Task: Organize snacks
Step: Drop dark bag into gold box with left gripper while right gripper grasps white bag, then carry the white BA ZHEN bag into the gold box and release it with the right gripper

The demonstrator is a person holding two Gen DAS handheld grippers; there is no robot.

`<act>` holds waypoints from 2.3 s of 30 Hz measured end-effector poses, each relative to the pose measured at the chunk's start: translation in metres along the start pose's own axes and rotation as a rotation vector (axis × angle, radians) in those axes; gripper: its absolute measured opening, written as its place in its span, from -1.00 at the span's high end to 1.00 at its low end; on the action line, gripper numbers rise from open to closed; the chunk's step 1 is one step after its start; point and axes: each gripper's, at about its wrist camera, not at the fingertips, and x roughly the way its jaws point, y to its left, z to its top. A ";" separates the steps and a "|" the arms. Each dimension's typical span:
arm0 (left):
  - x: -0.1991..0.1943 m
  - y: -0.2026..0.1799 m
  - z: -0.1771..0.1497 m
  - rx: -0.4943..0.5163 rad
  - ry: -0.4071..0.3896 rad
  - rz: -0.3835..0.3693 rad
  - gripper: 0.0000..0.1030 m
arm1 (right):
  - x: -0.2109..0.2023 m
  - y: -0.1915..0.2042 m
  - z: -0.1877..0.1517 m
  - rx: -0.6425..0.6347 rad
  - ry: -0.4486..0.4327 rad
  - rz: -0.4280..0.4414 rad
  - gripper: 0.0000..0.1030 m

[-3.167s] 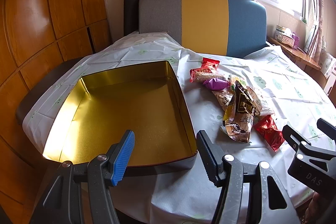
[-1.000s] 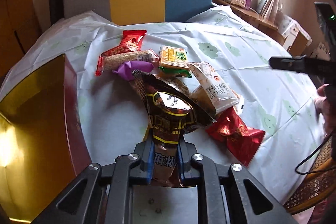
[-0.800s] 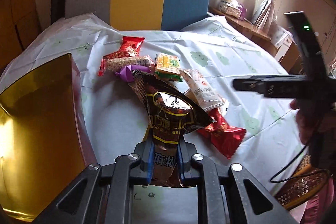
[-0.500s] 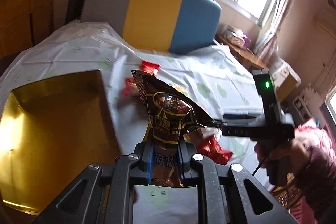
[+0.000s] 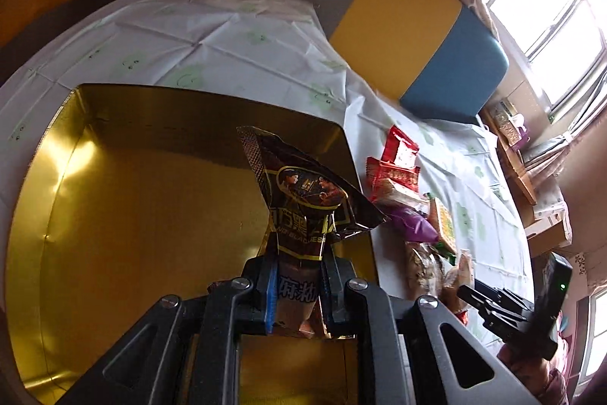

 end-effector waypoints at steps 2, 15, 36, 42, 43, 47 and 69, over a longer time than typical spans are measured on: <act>0.012 -0.002 0.003 -0.006 0.016 -0.001 0.67 | 0.000 0.002 0.000 -0.013 0.000 -0.005 0.25; 0.042 -0.007 0.023 0.000 0.039 0.036 0.30 | 0.001 0.008 -0.002 -0.058 0.003 -0.001 0.27; -0.059 -0.020 -0.089 0.230 -0.137 0.156 0.27 | -0.004 0.020 -0.010 -0.072 0.010 0.032 0.31; -0.073 -0.003 -0.099 0.216 -0.183 0.227 0.27 | -0.040 0.030 -0.001 -0.017 -0.046 0.113 0.32; -0.075 0.002 -0.098 0.196 -0.190 0.234 0.27 | -0.047 0.039 0.002 -0.021 -0.060 0.132 0.32; -0.083 0.021 -0.097 0.116 -0.214 0.259 0.27 | -0.061 0.095 0.011 -0.101 -0.078 0.206 0.32; -0.112 0.075 -0.093 -0.035 -0.292 0.274 0.27 | 0.041 0.276 0.015 -0.420 0.177 0.109 0.29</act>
